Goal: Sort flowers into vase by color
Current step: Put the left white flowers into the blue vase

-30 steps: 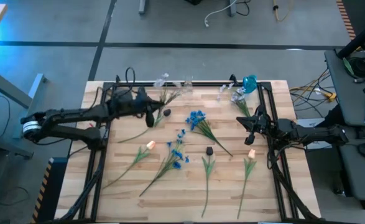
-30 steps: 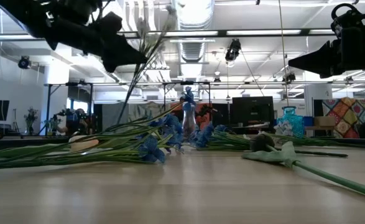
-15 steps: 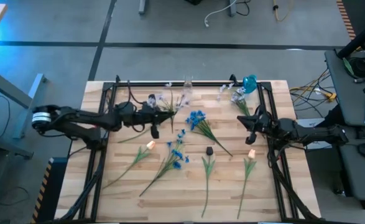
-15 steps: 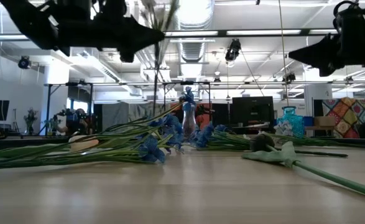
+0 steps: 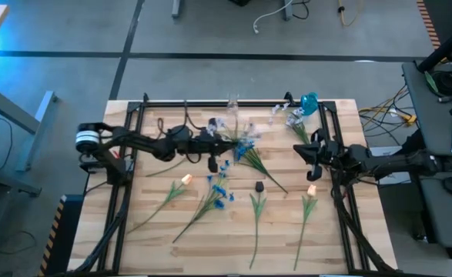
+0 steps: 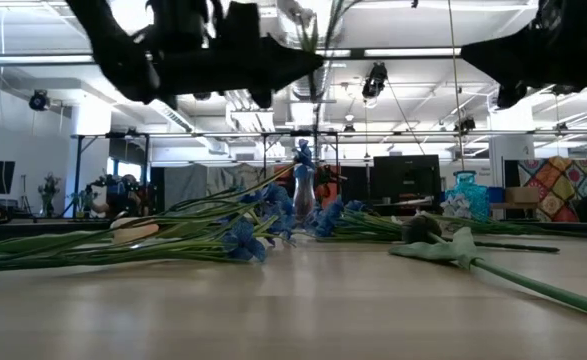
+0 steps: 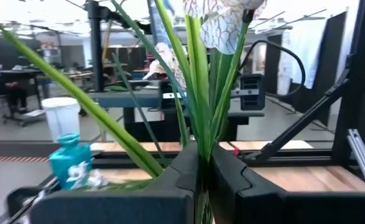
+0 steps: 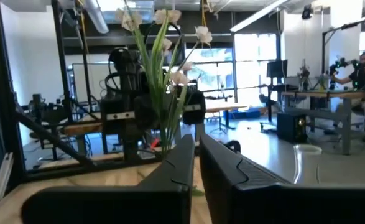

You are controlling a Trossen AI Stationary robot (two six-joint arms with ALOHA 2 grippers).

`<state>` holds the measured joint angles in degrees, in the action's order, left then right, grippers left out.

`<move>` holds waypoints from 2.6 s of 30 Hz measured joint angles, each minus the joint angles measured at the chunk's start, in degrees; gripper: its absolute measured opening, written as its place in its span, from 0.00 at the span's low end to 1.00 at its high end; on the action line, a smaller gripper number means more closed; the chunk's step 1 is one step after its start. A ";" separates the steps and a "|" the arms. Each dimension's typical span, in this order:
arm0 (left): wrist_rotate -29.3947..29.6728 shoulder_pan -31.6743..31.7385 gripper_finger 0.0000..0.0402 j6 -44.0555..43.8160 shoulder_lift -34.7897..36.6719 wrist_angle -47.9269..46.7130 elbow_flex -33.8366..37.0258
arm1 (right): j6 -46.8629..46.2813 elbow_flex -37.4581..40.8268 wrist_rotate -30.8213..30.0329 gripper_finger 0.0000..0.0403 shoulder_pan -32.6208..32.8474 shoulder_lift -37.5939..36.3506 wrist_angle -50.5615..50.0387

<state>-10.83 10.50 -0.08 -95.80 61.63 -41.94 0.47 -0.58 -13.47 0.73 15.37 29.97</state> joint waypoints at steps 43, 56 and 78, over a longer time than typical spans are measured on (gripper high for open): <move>-2.27 0.85 0.00 -0.67 -3.83 3.53 -5.92 | -5.35 -33.59 0.37 0.41 -2.90 61.33 14.02; -3.37 0.85 0.12 -1.97 -3.79 4.10 -5.50 | -2.42 -33.62 -1.40 0.04 -3.10 60.13 13.27; -0.64 1.01 0.38 -2.03 -3.31 28.51 16.48 | 14.13 -26.70 -39.67 0.03 -9.41 29.80 1.37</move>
<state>-11.47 11.51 -2.11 -99.11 90.14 -25.47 14.60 -27.28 -53.15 -8.68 45.18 31.35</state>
